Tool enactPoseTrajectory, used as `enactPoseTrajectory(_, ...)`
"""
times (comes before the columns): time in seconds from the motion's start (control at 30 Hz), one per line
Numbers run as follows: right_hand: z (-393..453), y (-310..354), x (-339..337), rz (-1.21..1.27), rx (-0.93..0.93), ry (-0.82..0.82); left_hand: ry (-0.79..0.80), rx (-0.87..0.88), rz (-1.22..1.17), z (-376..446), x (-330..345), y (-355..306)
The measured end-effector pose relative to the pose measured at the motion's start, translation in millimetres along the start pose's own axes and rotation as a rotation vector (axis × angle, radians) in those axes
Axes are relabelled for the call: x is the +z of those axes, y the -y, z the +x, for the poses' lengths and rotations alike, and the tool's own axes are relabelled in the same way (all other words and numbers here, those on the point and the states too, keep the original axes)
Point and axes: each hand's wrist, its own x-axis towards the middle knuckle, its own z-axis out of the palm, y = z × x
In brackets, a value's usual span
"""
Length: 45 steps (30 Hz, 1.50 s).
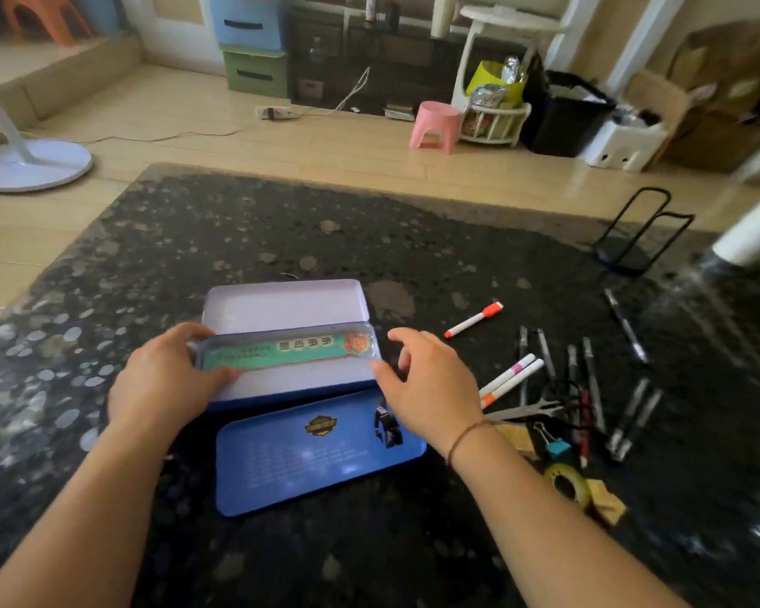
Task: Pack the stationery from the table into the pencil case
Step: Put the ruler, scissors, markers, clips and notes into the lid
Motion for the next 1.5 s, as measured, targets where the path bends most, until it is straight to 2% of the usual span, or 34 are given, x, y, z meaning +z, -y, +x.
enactPoseTrajectory(0.07, -15, -17, -21, 0.04, -0.03, -0.117, 0.032, -0.026, 0.07, -1, 0, -7)
enactPoseTrajectory(0.13, -27, -44, -44, -0.003, 0.019, -0.156, -0.02, -0.028, 0.174, -10, 1, -21)
enactPoseTrajectory(0.23, -40, -89, -77, -0.191, 0.139, -0.082, -0.126, 0.171, 0.192, -35, 8, -51)
enactPoseTrajectory(0.33, -51, -114, -88, -0.285, 0.136, 0.033, -0.062, 0.351, 0.21, -50, 25, -66)
enactPoseTrajectory(0.43, -56, -116, -82, -0.321, 0.06, 0.109, -0.03, 0.355, 0.175, -53, 33, -67)
enactPoseTrajectory(0.67, -48, -121, -76, -0.446, 0.003, 0.083, 0.024, 0.447, 0.016, -51, 41, -58)
enactPoseTrajectory(0.83, -53, -127, -93, -0.429, 0.045, 0.112, 0.01, 0.505, -0.003, -53, 50, -62)
enactPoseTrajectory(1.0, -63, -108, -123, -0.422, 0.167, 0.134, -0.058, 0.573, -0.073, -67, 45, -72)
enactPoseTrajectory(1.07, -62, -84, -127, -0.244, 0.093, 0.0, 0.0, 0.621, -0.186, -78, 41, -79)
enactPoseTrajectory(1.17, -51, -33, -118, 0.384, 0.017, -0.2, 0.276, 0.58, -0.523, -95, 35, -91)
enactPoseTrajectory(1.23, -40, -1, -99, 0.748, 0.015, -0.198, 0.381, 0.514, -0.746, -100, 30, -97)
enactPoseTrajectory(1.3, -28, 23, -74, 0.945, 0.061, -0.156, 0.382, 0.398, -0.987, -97, 22, -100)
enactPoseTrajectory(1.37, -16, 38, -53, 1.065, 0.116, -0.1, 0.314, 0.292, -1.135, -89, 11, -96)
enactPoseTrajectory(1.43, -7, 43, -40, 1.247, 0.181, -0.03, 0.196, 0.297, -1.071, -75, 1, -83)
enactPoseTrajectory(1.5, 4, 40, -36, 1.396, 0.227, 0.01, 0.14, 0.326, -0.902, -59, -8, -64)
